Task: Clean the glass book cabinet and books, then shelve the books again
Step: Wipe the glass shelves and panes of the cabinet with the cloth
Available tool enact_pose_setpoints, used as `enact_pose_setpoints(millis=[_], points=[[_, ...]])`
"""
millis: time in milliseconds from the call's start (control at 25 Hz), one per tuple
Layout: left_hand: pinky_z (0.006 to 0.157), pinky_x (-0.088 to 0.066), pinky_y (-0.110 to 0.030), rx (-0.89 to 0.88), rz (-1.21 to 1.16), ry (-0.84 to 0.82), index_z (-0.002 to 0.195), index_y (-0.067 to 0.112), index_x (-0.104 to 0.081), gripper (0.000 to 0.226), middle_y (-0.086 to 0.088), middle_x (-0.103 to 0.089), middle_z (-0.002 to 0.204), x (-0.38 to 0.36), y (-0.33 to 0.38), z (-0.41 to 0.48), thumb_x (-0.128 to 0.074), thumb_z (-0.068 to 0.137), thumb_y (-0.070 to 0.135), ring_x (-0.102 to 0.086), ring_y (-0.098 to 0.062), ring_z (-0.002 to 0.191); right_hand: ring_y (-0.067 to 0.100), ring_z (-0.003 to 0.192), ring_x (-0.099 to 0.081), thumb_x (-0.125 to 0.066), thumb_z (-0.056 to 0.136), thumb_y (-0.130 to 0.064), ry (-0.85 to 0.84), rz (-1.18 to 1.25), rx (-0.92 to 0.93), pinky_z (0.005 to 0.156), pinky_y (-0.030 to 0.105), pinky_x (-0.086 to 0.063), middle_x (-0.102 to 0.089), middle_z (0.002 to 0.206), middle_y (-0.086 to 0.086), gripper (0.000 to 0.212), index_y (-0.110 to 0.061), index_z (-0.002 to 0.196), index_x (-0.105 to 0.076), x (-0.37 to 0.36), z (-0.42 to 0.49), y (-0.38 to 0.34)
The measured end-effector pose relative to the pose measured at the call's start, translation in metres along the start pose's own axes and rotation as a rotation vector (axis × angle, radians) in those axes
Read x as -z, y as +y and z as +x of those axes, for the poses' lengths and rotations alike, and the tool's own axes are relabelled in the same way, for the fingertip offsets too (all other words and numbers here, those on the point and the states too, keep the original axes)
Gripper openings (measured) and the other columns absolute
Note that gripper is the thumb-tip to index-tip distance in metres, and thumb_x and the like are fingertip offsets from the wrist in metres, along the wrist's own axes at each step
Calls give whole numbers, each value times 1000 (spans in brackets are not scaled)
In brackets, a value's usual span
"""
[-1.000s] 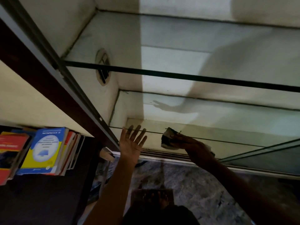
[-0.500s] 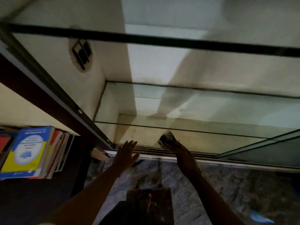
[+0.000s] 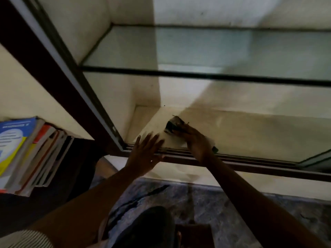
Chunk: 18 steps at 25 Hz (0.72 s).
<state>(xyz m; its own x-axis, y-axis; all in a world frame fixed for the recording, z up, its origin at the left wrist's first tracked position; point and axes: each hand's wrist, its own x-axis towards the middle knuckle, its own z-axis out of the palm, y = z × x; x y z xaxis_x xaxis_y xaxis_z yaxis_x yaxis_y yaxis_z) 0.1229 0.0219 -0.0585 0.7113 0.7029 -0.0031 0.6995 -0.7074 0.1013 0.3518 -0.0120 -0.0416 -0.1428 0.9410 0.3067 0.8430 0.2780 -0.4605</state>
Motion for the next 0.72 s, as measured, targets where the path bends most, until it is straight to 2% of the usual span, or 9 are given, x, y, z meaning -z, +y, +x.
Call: enact_pose_setpoints(millis=[80,160,240,320,440,520,600,680,720], points=[[108,-28,-52,3,37,117,136,23,-49,68,-4,-46,143,-9,-4,2,-14,93,63,-41,-30,133,32,130,-42,-65,78,3,84,-112,87,102,47,-37,-41,144,3,61,-26,130,-53,-9,-6,-5],[113,-19,-47,13,52,171,142,27,-40,78,0,-37,149,-6,0,4,-10,85,71,-31,-26,139,31,131,-40,-59,80,5,202,-196,84,103,44,-35,-41,144,4,57,-23,129,-55,-8,-9,-16],[116,-6,-43,37,86,109,148,32,-23,82,4,-19,156,-2,1,4,-9,80,76,-14,-21,145,30,131,-41,-46,78,18,280,-214,2,99,41,-42,-43,143,4,65,-22,129,-56,-3,-5,-31],[116,-2,-43,49,80,13,149,34,-14,73,4,-10,158,3,-1,5,-22,87,72,-5,-20,146,31,129,-43,-38,78,17,317,-220,-21,97,39,-44,-45,141,6,65,-21,127,-58,-1,-7,-45],[116,-5,-44,41,33,-54,149,36,-11,74,4,-7,159,12,-1,9,-30,87,71,-4,-20,146,33,124,-48,-44,78,10,421,-205,-71,98,38,-41,-50,137,10,57,-19,124,-60,1,-37,-61],[115,-4,-45,46,23,-90,149,36,-10,76,4,-5,159,17,5,6,-28,86,73,-2,-21,146,35,121,-51,-50,75,15,485,-191,-68,99,43,-40,-51,135,14,60,-18,125,-58,4,-70,-65],[115,-2,-47,57,16,-118,149,34,-7,81,3,-3,159,22,9,-1,-17,82,78,1,-23,146,34,123,-49,-46,72,20,504,-177,-71,101,44,-41,-50,136,13,67,-18,127,-57,13,-97,-65],[115,0,-48,63,-30,-118,150,32,-5,100,2,-3,159,22,10,-9,5,67,87,2,-23,146,31,127,-46,-45,72,22,501,-159,-131,103,42,-41,-47,140,10,70,-18,128,-57,22,-113,-59],[115,1,-48,68,-47,-111,150,30,-6,103,1,-4,159,19,10,-11,8,65,86,1,-23,146,30,127,-46,-45,74,22,507,-144,-180,103,42,-42,-46,140,10,68,-17,127,-57,27,-117,-56]])
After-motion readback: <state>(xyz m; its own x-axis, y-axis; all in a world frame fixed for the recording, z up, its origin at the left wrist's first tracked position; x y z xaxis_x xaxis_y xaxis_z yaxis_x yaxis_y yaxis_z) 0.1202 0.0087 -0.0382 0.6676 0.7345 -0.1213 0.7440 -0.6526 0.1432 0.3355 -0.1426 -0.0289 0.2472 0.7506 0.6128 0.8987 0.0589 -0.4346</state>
